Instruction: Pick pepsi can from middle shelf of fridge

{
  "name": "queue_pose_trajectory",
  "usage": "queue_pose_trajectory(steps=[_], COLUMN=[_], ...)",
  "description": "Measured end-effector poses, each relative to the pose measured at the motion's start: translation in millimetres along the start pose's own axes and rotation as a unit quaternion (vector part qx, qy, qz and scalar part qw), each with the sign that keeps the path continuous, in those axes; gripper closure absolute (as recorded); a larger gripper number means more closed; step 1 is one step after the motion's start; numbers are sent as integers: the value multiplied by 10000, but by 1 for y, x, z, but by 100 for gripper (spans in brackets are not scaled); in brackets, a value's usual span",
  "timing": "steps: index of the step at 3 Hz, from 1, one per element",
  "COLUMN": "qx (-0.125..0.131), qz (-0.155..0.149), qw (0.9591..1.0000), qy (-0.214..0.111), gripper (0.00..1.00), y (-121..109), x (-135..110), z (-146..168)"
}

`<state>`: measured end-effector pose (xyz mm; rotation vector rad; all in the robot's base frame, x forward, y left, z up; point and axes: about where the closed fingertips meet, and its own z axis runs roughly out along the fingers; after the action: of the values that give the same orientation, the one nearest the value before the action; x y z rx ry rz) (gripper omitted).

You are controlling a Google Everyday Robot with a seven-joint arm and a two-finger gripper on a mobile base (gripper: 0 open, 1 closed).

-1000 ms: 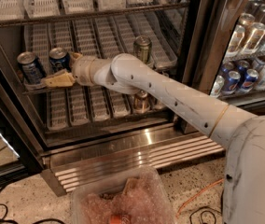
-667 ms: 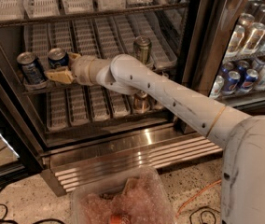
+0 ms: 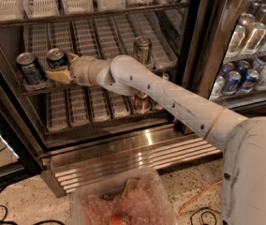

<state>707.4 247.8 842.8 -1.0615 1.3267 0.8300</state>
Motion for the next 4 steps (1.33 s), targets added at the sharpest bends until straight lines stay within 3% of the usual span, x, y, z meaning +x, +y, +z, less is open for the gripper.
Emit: queue_pose_trajectory(steps=[1, 2, 3, 4], qx=[-167, -363, -631, -742], qz=[-292, -578, -640, -527], qw=[9991, 9964, 9955, 9958], qy=[-256, -502, -283, 129], gripper=[100, 100, 100, 100], y=[9, 17, 30, 37], x=[-33, -66, -73, -70], z=[-4, -10, -22, -45])
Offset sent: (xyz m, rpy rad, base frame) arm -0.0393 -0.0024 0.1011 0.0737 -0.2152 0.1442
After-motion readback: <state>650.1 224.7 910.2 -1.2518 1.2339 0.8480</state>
